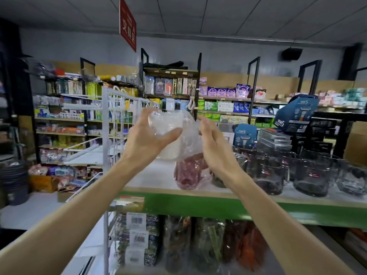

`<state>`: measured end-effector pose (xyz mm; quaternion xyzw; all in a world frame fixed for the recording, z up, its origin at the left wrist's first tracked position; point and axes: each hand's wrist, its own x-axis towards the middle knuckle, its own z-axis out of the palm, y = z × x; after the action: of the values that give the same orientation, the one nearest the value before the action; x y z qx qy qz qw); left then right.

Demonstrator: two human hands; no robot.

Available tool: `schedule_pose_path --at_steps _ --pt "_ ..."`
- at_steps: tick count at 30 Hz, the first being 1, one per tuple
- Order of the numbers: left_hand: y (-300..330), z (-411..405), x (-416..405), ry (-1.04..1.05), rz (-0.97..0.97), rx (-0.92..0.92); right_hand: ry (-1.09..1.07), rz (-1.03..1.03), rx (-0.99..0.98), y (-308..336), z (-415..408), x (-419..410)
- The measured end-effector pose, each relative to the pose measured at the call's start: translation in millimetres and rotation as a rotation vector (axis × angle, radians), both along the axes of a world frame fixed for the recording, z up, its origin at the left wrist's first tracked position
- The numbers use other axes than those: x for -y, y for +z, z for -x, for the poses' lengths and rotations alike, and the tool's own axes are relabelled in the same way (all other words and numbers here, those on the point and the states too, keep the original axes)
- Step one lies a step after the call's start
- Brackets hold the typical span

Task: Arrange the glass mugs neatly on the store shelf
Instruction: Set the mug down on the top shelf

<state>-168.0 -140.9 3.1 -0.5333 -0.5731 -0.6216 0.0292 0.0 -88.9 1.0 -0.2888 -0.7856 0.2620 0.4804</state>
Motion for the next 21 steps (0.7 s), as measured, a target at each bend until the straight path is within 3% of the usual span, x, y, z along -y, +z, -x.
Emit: schedule_pose_path --at_steps 3,6,12,21 --pt "-6.7 26.8 6.0 0.014 -0.006 0.022 -0.232 -0.193 0.126 -4.3 12.9 -19.8" --pt "-22.5 46.1 5.3 0.059 0.052 -0.047 -0.322 -0.273 0.316 -19.3 25.4 -43.8" --pt "-62.8 65.0 -13.1 0.056 0.217 -0.125 -0.321 -0.206 0.702 -37.6 38.5 -51.7" --pt "-73.5 72.1 -35.4 -0.029 0.405 -0.105 -0.309 -0.231 0.754 -45.8 36.1 -57.8"
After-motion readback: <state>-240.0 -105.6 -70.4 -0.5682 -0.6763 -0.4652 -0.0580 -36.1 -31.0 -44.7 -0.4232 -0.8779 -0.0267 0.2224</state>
